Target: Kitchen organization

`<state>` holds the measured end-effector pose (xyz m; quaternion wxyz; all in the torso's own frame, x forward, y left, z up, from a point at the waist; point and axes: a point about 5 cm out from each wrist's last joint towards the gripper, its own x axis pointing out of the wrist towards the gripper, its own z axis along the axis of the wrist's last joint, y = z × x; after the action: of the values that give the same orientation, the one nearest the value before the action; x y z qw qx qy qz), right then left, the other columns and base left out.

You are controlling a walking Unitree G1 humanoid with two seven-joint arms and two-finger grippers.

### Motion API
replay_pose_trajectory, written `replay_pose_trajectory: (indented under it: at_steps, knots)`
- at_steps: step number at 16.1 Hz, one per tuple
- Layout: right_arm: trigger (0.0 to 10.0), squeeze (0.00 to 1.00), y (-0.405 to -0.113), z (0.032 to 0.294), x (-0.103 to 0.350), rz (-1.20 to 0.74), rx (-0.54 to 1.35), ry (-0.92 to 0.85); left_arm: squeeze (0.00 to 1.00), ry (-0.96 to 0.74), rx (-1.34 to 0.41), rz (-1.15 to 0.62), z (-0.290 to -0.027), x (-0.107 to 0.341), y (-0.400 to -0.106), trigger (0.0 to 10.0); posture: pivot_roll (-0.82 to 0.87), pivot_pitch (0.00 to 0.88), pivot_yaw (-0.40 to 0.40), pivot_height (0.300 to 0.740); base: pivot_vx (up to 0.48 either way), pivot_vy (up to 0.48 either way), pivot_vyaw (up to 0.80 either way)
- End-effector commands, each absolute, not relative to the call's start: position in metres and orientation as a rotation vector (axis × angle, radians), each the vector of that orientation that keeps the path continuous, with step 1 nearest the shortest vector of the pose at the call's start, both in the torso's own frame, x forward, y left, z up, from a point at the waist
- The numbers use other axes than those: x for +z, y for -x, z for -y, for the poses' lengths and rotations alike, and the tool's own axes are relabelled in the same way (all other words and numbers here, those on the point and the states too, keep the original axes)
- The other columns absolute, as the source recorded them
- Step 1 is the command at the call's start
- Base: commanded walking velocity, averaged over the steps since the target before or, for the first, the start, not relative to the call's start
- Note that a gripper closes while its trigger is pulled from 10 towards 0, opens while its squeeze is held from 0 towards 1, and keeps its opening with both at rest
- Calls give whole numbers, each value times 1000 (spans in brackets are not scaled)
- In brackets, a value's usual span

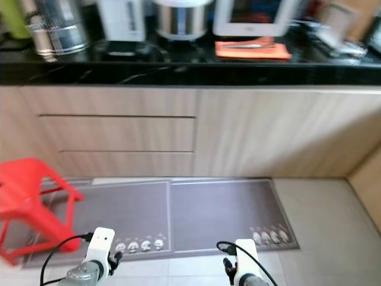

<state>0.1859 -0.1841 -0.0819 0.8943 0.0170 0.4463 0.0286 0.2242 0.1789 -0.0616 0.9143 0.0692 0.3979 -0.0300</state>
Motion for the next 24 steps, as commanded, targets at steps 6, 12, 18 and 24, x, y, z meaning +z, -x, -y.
replay_pose_trajectory:
  at_steps: [6, 12, 18, 24]
  knots:
    - [10000, 0, -186, 183, -82, -934, 57, -41, 0, -147, -53, -829, -182, -62, -223, 10000, 37, 0, 2, 740, 0, 80, -763]
    - [10000, 0, -186, 181, -82, -934, 62, -51, 0, -196, -70, -845, -184, -64, -221, 10000, 32, 0, 17, 740, 0, 240, -769]
    - [10000, 0, -187, 180, -82, -931, 52, -62, 0, -210, -79, -837, -185, -62, -223, 10000, 34, 0, 27, 740, 0, 159, -769]
    - [10000, 0, -188, 180, -82, -930, 50, -65, 0, -218, -96, -830, -184, -61, -224, 10000, 36, 0, 28, 740, 0, 0, -769]
